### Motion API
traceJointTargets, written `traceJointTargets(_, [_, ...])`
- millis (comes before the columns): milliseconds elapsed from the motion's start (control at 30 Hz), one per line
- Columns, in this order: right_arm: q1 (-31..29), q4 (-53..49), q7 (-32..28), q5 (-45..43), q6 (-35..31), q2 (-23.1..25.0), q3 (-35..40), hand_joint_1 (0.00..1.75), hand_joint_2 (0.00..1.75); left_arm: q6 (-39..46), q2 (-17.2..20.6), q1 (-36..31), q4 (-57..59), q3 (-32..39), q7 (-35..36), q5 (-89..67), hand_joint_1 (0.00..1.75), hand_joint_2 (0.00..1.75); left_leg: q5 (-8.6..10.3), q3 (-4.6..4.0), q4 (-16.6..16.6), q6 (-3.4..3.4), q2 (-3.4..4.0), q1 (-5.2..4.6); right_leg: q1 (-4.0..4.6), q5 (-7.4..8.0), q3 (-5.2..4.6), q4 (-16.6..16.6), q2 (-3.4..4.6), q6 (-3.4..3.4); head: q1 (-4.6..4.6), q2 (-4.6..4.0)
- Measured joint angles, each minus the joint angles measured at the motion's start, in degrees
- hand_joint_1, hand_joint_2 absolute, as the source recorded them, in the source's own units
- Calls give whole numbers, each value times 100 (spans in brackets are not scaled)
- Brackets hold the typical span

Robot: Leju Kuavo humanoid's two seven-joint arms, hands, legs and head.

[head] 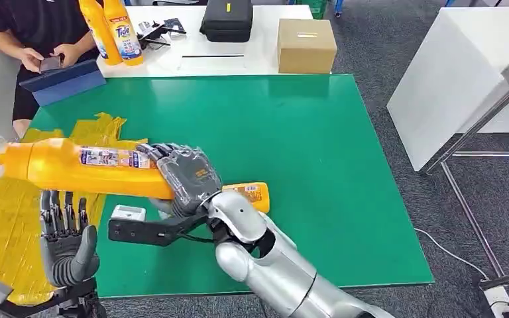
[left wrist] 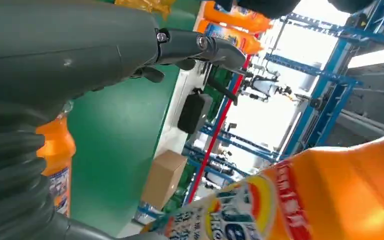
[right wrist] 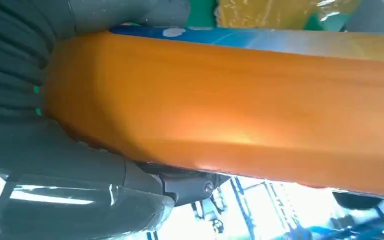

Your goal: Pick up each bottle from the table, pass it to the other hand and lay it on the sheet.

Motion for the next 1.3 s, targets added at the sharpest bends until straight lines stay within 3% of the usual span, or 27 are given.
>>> traceJointTargets(500, [11, 632, 61, -402, 48, 53, 358, 171, 175, -28, 33, -359, 264, -492, 179, 85, 0, 175, 1, -2, 0, -1, -4, 4, 0, 0, 1, 1, -1, 0, 0, 0])
traceJointTargets(1300, [152, 951, -66, -466, 76, 85, 610, 169, 175, 136, 188, -307, 264, -531, 203, 254, 0, 175, 1, -4, 0, -1, 0, 4, 1, 0, -1, 1, 0, 0, 0, 0])
